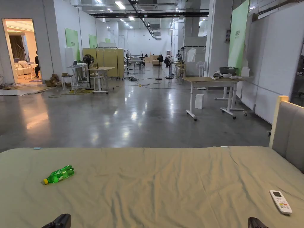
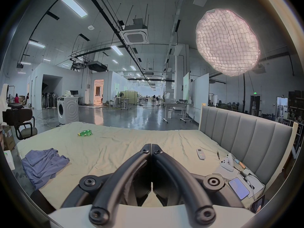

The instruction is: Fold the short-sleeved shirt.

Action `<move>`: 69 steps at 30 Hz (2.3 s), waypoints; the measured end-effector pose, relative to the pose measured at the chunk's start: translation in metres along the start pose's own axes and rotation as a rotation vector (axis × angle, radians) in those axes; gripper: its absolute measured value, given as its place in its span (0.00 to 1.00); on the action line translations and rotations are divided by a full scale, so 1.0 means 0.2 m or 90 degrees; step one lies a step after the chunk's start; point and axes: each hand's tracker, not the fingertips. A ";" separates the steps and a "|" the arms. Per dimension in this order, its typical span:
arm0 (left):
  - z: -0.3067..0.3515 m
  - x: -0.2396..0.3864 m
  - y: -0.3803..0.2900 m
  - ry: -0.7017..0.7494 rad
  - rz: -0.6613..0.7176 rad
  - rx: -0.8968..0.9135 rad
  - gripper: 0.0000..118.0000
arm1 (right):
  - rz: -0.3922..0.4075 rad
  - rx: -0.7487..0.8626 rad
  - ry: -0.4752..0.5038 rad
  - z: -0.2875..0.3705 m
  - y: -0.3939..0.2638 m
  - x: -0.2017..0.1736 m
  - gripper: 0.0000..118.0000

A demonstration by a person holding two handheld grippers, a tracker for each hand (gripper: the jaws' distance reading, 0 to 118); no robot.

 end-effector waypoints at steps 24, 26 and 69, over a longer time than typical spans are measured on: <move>-0.01 -0.09 0.00 0.027 0.018 0.012 0.00 | 0.005 0.000 0.015 0.03 0.03 0.00 0.00; -0.03 -0.23 -0.03 0.036 0.062 -0.010 0.00 | 0.013 -0.004 0.014 0.04 0.01 0.00 0.00; -0.98 -1.41 -1.29 0.194 0.283 -0.490 0.02 | -0.014 -0.262 0.175 -0.06 -0.42 -0.18 0.00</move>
